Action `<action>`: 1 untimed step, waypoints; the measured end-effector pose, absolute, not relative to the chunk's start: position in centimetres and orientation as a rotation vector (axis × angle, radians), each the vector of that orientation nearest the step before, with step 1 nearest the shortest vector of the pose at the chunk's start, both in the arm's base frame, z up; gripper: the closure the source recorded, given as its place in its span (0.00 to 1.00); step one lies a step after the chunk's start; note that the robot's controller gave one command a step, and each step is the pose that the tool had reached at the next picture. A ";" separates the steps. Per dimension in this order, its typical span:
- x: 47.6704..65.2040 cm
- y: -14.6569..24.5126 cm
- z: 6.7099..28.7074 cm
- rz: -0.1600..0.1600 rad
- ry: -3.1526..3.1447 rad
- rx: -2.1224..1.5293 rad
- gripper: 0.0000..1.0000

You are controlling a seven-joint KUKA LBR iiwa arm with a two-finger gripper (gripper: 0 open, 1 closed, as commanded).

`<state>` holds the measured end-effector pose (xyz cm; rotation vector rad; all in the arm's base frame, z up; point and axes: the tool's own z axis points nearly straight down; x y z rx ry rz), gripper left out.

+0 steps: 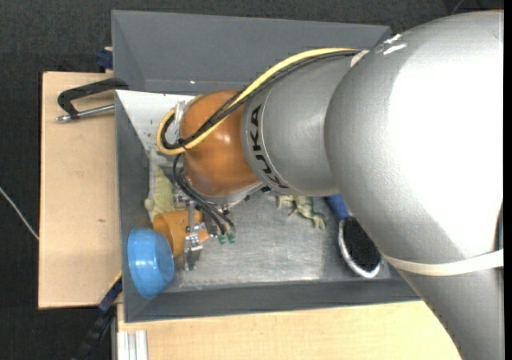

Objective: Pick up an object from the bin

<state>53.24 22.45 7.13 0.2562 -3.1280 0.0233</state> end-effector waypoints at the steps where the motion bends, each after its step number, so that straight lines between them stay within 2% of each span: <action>1: 52.2 22.6 10.1 0.000 -3.134 -0.234 0.00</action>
Offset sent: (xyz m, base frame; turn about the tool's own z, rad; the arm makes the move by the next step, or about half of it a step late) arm -0.0112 0.0019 0.0287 0.3119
